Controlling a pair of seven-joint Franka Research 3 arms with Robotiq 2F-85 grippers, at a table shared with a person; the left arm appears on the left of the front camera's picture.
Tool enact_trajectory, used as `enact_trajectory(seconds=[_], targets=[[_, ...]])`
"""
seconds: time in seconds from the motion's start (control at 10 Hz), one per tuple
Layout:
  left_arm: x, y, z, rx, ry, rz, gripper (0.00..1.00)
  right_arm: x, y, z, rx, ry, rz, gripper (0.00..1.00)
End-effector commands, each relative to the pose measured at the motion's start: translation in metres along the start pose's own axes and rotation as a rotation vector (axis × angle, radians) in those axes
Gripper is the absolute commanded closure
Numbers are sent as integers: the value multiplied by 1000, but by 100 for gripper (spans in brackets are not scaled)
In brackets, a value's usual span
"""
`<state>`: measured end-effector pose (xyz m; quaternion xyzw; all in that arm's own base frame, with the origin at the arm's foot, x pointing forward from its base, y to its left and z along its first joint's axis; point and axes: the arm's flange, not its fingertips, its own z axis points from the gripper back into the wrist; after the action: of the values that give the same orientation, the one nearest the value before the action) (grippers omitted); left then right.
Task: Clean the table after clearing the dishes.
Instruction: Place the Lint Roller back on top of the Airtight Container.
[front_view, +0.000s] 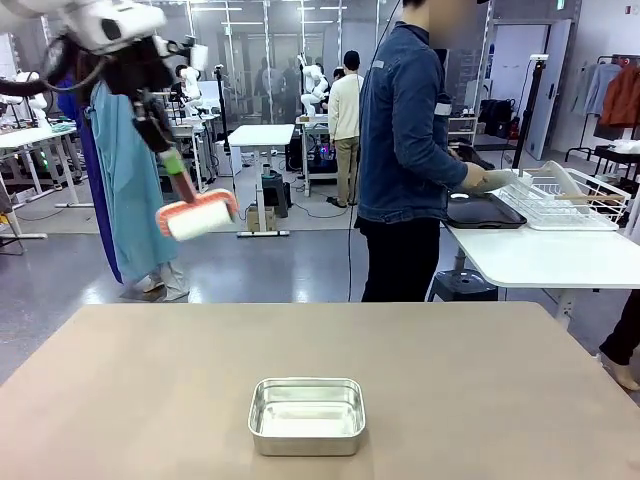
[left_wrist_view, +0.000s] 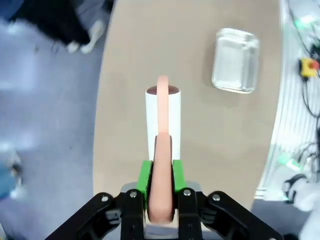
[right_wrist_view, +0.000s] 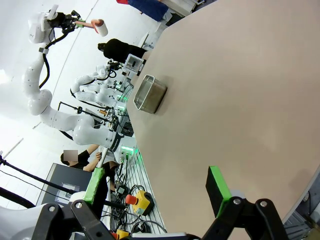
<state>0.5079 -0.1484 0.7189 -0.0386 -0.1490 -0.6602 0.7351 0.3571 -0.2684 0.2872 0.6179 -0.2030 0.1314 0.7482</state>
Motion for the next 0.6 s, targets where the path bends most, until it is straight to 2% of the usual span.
enact_trajectory(seconds=[0.0, 0.2, 0.3, 0.4, 0.5], targets=[[25, -25, -14, -79, 18, -289, 79, 0, 4, -1, -13, 11, -4, 0], [78, -59, -46, -173, -19, -485, 79, 0, 4, -1, -13, 11, -4, 0], [102, -72, -59, -199, 14, -560, 79, 0, 4, -1, -13, 11, -4, 0], [116, -79, -72, -203, 71, -589, 79, 0, 4, -1, -13, 11, -4, 0], [102, -68, -53, -170, -2, -487, 79, 0, 4, -1, -13, 11, -4, 0]])
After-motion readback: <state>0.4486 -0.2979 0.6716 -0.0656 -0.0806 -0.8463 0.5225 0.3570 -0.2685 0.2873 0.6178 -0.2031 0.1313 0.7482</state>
